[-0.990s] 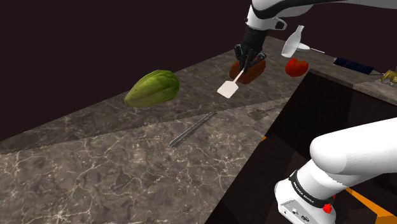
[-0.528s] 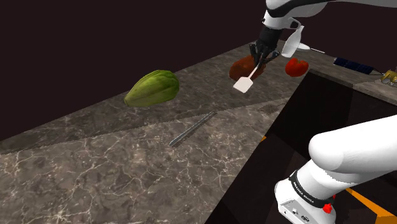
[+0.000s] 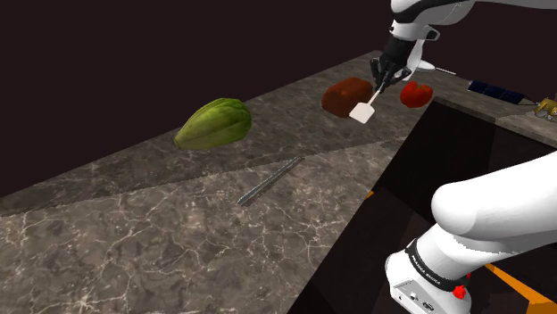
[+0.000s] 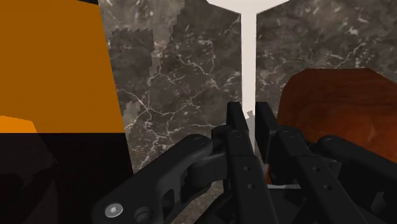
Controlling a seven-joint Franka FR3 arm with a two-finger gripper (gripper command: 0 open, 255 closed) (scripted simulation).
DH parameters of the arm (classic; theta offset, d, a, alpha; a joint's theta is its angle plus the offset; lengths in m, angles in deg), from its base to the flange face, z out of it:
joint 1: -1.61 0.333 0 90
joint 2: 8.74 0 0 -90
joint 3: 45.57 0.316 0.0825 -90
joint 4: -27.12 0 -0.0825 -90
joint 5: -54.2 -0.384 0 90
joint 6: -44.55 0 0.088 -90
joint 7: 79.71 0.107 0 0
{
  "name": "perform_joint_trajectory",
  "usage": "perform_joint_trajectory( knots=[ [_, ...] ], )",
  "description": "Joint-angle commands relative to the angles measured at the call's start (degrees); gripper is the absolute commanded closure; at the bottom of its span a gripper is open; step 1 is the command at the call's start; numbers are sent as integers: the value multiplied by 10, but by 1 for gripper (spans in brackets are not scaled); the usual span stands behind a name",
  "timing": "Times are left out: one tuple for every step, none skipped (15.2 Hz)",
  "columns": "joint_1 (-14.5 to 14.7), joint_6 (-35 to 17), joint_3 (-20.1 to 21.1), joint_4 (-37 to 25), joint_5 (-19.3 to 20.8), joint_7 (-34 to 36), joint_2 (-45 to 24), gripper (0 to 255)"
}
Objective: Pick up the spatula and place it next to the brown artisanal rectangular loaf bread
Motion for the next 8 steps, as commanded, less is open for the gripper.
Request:
perform_joint_trajectory(
  knots=[
    [-12,2,-15,-28,7,-24,-26,255],
    [-17,1,-23,-39,10,-36,-37,255],
    [-22,1,-30,-50,12,-47,-48,255],
    [-28,1,-37,-63,14,-58,-60,255],
    [-28,-6,-36,-56,14,-58,-61,255],
    [-28,-14,-36,-50,14,-58,-62,255],
    [-28,-22,-36,-43,14,-57,-63,255],
    [-28,-29,-36,-37,14,-57,-65,255]
  ],
)
